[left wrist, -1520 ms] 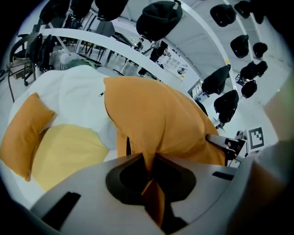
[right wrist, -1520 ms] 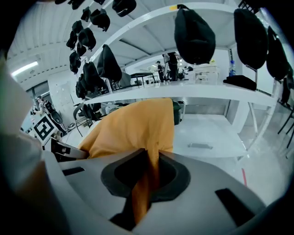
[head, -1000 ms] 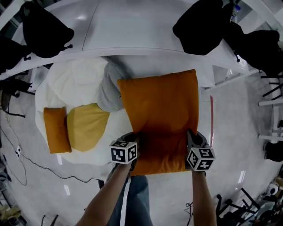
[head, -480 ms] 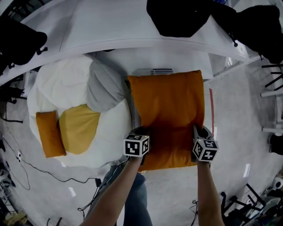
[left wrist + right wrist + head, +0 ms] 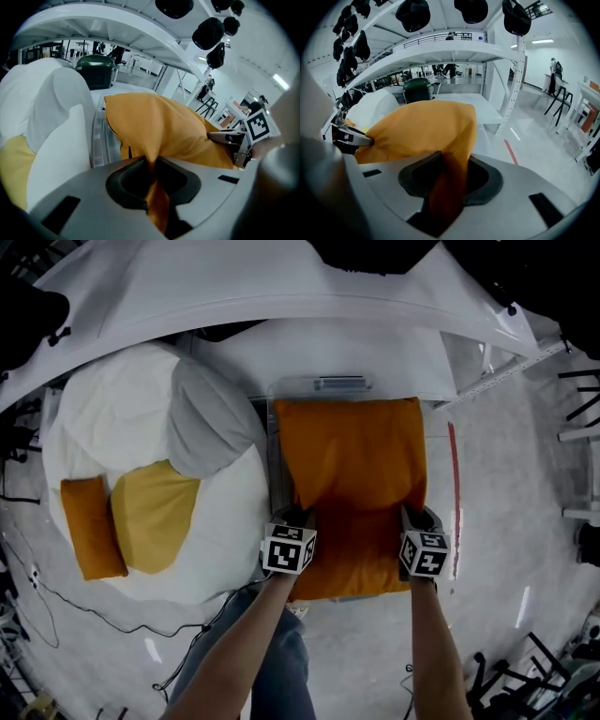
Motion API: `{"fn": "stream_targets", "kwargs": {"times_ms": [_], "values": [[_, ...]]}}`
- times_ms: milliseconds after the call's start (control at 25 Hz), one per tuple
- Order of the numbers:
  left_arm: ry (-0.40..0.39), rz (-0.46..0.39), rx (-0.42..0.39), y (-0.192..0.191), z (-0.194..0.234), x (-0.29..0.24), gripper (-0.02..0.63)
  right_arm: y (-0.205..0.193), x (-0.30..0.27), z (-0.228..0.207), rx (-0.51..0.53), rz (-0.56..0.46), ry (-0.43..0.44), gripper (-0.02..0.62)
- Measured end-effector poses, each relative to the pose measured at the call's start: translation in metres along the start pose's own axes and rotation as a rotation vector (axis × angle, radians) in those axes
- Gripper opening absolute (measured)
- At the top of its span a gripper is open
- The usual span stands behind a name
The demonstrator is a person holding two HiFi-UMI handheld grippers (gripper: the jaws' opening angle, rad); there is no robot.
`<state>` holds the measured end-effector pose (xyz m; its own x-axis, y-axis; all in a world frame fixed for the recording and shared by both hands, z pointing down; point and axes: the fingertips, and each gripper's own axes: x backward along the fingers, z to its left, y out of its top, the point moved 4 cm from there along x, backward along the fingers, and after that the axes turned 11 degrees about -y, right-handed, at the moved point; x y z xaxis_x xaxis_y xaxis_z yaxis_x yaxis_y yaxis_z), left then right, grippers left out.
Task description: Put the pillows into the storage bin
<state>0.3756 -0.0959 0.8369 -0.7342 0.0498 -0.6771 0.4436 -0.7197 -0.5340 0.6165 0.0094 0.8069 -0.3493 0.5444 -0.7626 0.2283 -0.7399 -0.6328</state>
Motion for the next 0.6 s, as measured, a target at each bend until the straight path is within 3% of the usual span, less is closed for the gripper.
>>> {"fn": "stream_targets", "kwargs": {"times_ms": [160,240,360,600], "values": [[0.061,0.108,-0.035,-0.013,0.011,-0.009,0.149,-0.014,-0.009,-0.009,-0.094,0.028,-0.026,0.232],[0.083,0.118,-0.026,-0.017,0.011,-0.003,0.156,-0.013,-0.003,-0.012,-0.126,0.019,-0.024,0.27],[0.073,0.06,0.001,-0.011,0.001,0.016,0.217,0.0,0.021,-0.004,-0.128,-0.019,0.013,0.282],[0.041,-0.089,0.053,0.015,-0.011,0.073,0.218,0.031,0.084,0.033,-0.184,-0.082,0.093,0.288]]}}
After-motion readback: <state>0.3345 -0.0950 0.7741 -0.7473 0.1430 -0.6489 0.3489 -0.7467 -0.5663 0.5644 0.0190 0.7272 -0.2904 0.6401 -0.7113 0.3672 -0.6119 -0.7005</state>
